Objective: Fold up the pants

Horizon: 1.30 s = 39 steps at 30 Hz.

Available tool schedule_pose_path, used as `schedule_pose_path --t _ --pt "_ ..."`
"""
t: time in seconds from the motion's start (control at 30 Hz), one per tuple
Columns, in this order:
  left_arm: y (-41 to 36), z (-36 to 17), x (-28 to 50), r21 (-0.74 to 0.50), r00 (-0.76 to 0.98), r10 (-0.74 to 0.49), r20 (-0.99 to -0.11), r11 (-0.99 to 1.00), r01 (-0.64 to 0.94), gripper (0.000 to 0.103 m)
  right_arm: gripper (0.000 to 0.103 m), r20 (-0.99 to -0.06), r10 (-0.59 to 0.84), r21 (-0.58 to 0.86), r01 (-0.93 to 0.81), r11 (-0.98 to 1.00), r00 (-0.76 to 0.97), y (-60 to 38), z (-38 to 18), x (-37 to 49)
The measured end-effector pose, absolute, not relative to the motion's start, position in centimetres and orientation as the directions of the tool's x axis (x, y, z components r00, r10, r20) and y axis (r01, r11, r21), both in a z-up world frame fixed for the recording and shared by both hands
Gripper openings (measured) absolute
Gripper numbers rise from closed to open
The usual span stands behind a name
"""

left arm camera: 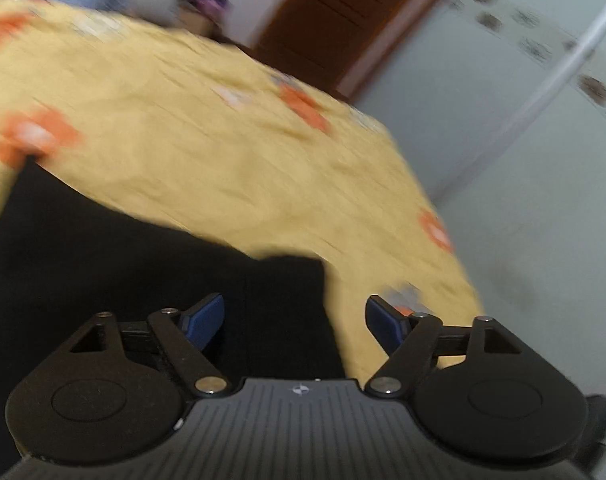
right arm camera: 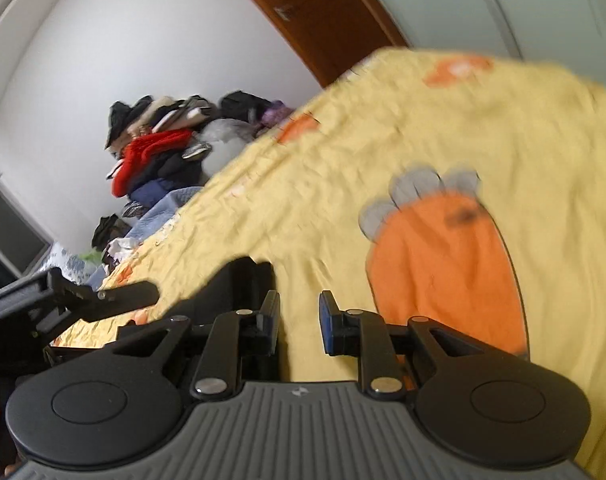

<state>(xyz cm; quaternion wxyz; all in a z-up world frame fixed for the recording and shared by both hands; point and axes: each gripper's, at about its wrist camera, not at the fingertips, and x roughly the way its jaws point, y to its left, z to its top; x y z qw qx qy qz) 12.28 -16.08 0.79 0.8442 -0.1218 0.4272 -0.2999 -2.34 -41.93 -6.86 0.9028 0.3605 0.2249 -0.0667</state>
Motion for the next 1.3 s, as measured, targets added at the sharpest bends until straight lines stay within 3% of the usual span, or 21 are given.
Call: schedule_pose_path --t 0.03,0.07,0.1,0.13,0.23,0.33,0.4,0.47,0.57,0.7,0.83,0.93,1.03,1.1,1.2,1.3 --pt "-15.2 1.1 12.8 -0.415 0.501 -0.567 -0.654 0.822 0.389 0.086 0.039 -0.442 0.067 0.615 0.248 0.749 0.894 -41.7 -6.4 -1.5" --pt "-14.3 1.5 13.4 -0.335 0.554 -0.500 -0.665 0.863 0.377 0.089 0.067 -0.434 0.091 0.607 0.216 0.764 0.897 -41.4 -6.0 -0.4" --pt "-13.6 1.7 14.0 -0.245 0.599 -0.427 -0.678 0.899 0.363 0.091 0.081 -0.432 0.107 0.593 0.193 0.782 0.895 -41.0 -5.8 0.7" --pt "-13.1 1.8 14.5 -0.154 0.636 -0.355 -0.685 0.924 0.349 0.091 0.084 -0.431 0.117 0.569 0.169 0.805 0.894 -40.5 -5.5 2.0" --pt "-11.4 1.3 16.0 0.053 0.699 -0.201 -0.687 0.944 0.324 0.092 0.084 -0.457 0.128 0.489 0.129 0.863 0.880 -38.9 -4.9 5.9" --pt "-10.2 0.2 17.5 0.137 0.708 -0.126 -0.695 0.943 0.302 0.092 0.082 -0.489 0.163 0.473 0.104 0.875 0.857 -37.9 -5.2 8.8" --pt "-9.7 -0.6 17.9 0.152 0.711 -0.112 -0.694 0.943 0.296 0.092 0.066 -0.515 0.178 0.456 0.092 0.885 0.839 -37.5 -5.6 10.0" --pt "-9.9 -1.3 18.2 0.170 0.713 -0.105 -0.693 0.937 0.304 0.092 0.034 -0.549 0.179 0.429 0.092 0.898 0.816 -36.9 -6.0 11.0" --pt "-11.1 -2.4 18.6 0.248 0.740 -0.082 -0.667 0.913 0.325 0.095 0.018 -0.580 0.140 0.331 0.076 0.941 0.803 -35.7 -6.0 11.2" --pt "-12.0 -4.0 20.3 0.296 0.758 -0.032 -0.651 0.909 0.293 0.099 0.015 -0.588 0.021 0.209 0.126 0.970 0.808 -34.9 -5.6 11.3" --pt "-11.1 -3.8 20.8 0.255 0.758 -0.041 -0.651 0.929 0.269 0.098 0.015 -0.608 0.008 0.216 0.155 0.964 0.794 -35.5 -6.6 12.1" --pt "-9.9 -2.1 19.0 0.217 0.778 -0.066 -0.624 0.942 0.255 0.097 0.034 -0.590 -0.015 0.237 0.191 0.953 0.807 -36.1 -5.8 10.7" --pt "-9.5 -0.6 17.0 0.137 0.771 -0.129 -0.623 0.953 0.270 0.097 0.037 -0.516 -0.169 0.095 0.252 0.963 0.840 -34.3 -3.7 8.2" --pt "-10.2 -0.5 16.2 0.054 0.725 -0.219 -0.653 0.942 0.333 0.098 0.036 -0.496 -0.071 0.095 0.135 0.986 0.865 -32.6 -2.8 7.3" --pt "-11.9 -1.8 16.5 0.014 0.668 -0.268 -0.694 0.923 0.385 0.098 0.037 -0.584 0.158 0.120 -0.108 0.987 0.796 -29.7 -3.7 7.5" --pt "-12.2 -3.3 16.8 0.096 0.667 -0.181 -0.723 0.929 0.357 0.094 0.036 -0.632 0.074 -0.010 -0.104 0.995 0.772 -29.2 -5.5 6.8"
